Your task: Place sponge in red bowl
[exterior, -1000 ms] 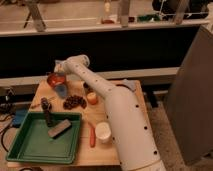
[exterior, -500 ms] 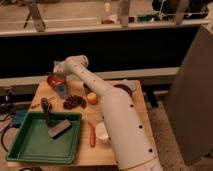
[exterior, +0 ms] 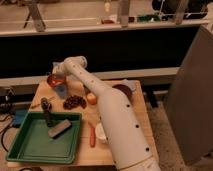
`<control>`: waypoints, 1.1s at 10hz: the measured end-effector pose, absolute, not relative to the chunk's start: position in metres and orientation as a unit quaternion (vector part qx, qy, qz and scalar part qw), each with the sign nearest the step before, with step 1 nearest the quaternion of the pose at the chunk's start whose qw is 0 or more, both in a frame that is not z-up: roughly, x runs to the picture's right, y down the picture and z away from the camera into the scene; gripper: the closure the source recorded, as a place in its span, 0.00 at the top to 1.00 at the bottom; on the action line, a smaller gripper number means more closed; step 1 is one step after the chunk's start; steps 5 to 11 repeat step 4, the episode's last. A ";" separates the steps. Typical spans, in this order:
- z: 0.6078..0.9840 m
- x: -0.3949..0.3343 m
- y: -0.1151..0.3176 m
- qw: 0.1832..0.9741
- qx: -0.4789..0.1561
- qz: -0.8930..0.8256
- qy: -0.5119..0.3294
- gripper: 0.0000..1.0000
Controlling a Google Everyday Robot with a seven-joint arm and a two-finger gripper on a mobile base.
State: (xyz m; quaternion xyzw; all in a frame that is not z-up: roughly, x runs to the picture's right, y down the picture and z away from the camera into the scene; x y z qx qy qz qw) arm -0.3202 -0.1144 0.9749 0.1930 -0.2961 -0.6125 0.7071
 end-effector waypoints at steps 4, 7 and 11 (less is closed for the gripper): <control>0.985 -0.325 -0.106 0.708 0.192 -0.615 -0.289 0.00; 0.985 -0.325 -0.106 0.708 0.192 -0.615 -0.289 0.00; 0.985 -0.325 -0.106 0.708 0.192 -0.615 -0.289 0.00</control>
